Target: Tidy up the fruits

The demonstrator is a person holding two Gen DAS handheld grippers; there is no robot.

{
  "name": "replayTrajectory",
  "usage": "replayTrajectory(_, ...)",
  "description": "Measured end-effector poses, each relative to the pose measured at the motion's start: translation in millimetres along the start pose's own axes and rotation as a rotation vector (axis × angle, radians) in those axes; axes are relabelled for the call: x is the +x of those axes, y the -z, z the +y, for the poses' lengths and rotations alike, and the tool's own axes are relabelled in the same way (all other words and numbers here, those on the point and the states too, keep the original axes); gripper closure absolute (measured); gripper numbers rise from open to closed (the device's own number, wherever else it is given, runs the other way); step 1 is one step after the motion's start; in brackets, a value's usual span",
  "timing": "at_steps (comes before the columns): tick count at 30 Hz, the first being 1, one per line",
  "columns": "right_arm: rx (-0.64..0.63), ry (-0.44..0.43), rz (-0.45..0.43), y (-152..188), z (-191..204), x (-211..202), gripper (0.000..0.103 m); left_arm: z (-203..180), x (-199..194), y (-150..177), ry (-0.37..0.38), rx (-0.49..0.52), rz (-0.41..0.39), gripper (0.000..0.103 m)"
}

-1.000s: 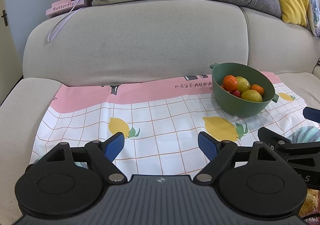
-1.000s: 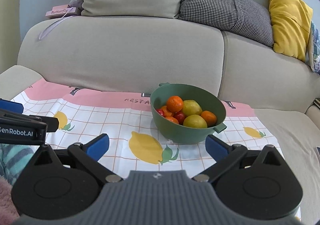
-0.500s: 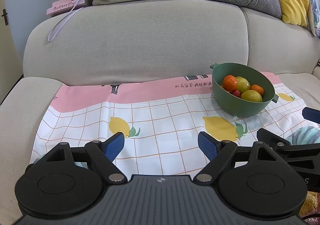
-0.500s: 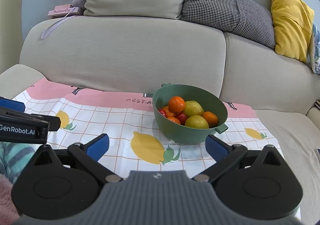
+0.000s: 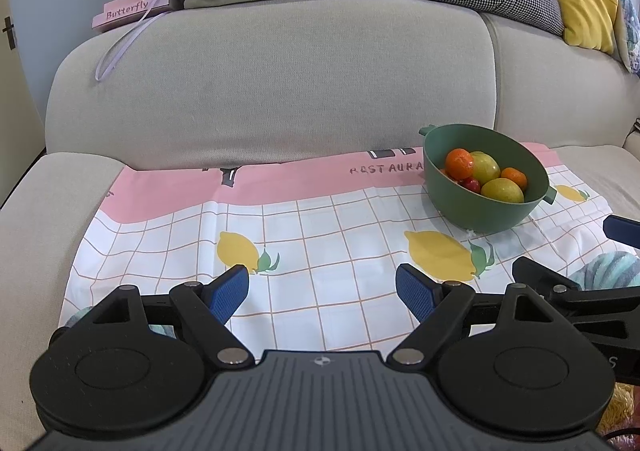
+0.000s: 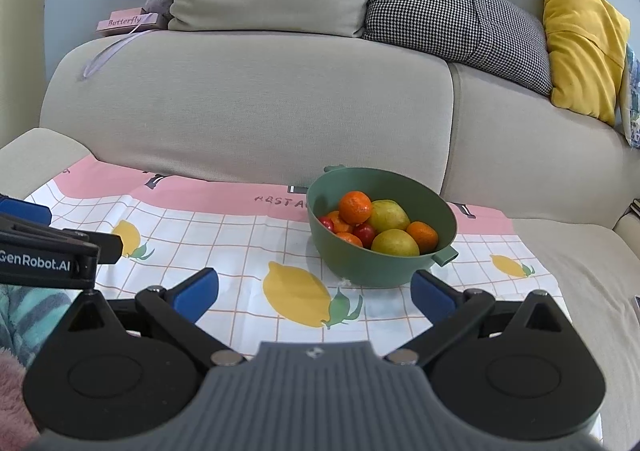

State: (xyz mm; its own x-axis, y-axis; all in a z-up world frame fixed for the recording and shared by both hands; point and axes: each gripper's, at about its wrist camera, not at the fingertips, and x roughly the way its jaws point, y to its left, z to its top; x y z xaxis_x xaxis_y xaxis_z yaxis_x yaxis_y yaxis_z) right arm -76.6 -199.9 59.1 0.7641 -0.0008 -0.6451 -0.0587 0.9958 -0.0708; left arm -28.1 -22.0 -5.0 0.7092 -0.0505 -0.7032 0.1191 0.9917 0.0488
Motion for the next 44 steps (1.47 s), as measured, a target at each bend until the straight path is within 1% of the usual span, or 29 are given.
replayTrajectory(26, 0.006, -0.004, 0.027, 2.0, 1.4, 2.2, 0.004, 2.4, -1.4, 1.5, -0.001, -0.011, -0.005, 0.006)
replayTrajectory(29, 0.006, -0.005, 0.027, 1.9, 1.2, 2.4, 0.004, 2.5, -2.2, 1.1, -0.005, -0.009, -0.006, 0.007)
replayTrajectory(44, 0.009, -0.005, 0.033, 3.7, 1.4, 3.0, 0.004, 2.4, -6.9, 0.0, 0.002, -0.012, -0.03, 0.007)
